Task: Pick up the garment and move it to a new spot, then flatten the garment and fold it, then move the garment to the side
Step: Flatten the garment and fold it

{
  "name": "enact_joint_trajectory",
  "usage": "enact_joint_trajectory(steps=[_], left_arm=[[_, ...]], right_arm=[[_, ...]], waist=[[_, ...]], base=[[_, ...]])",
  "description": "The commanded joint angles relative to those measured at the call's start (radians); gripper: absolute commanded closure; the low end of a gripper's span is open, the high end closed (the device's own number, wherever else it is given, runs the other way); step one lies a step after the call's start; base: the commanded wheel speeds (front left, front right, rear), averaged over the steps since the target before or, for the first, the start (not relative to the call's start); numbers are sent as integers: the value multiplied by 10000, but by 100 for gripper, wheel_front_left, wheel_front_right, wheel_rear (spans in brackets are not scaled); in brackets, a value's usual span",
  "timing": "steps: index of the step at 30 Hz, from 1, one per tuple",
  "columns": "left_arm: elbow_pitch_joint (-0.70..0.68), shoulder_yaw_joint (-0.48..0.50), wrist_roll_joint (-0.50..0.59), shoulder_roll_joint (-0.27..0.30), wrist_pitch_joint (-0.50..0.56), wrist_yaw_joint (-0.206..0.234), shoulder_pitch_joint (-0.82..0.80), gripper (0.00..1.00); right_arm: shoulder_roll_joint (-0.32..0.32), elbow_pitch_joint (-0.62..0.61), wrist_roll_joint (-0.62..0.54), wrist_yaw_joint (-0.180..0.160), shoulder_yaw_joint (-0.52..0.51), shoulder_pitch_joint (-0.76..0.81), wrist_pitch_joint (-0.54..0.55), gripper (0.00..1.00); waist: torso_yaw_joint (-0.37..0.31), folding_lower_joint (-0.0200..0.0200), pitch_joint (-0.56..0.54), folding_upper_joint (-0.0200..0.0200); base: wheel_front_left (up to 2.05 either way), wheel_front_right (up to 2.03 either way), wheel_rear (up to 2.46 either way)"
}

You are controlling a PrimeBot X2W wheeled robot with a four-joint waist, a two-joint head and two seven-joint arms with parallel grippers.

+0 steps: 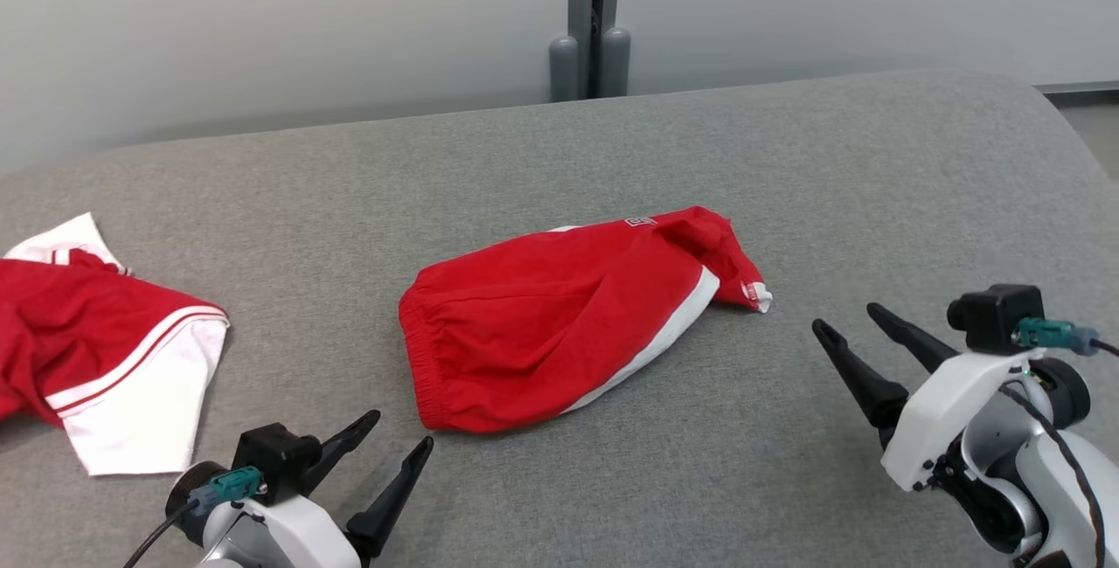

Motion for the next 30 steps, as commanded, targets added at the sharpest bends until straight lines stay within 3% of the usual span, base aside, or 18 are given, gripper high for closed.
enact_joint_trajectory(steps=[1,12,20,27,30], left_arm=[[68,-59,-85,83,34,-15,-183,0],[441,-1452,-522,754,498,-15,-939,0],[1317,-2157,82,827,254,-15,-1751,0],[1939,-3863,1123,973,-449,-8,-2668,0],[2154,-4072,1253,894,-886,-8,-2991,0]], right_arm=[[3,-63,-104,1,-98,166,-102,0],[992,-828,-737,1,-951,1443,-163,0],[1315,-1047,-946,1,-1226,1790,44,0],[1418,-1159,-1137,1,-1281,1716,215,0],[1453,-1193,-1183,1,-1335,1775,261,0]], waist=[[-199,0,67,-1],[-852,0,427,-1],[-892,0,563,-1],[-956,0,717,-1],[-968,0,730,-1]], base=[[0,0,0],[0,0,0],[0,0,0],[0,0,0],[0,0,0]])
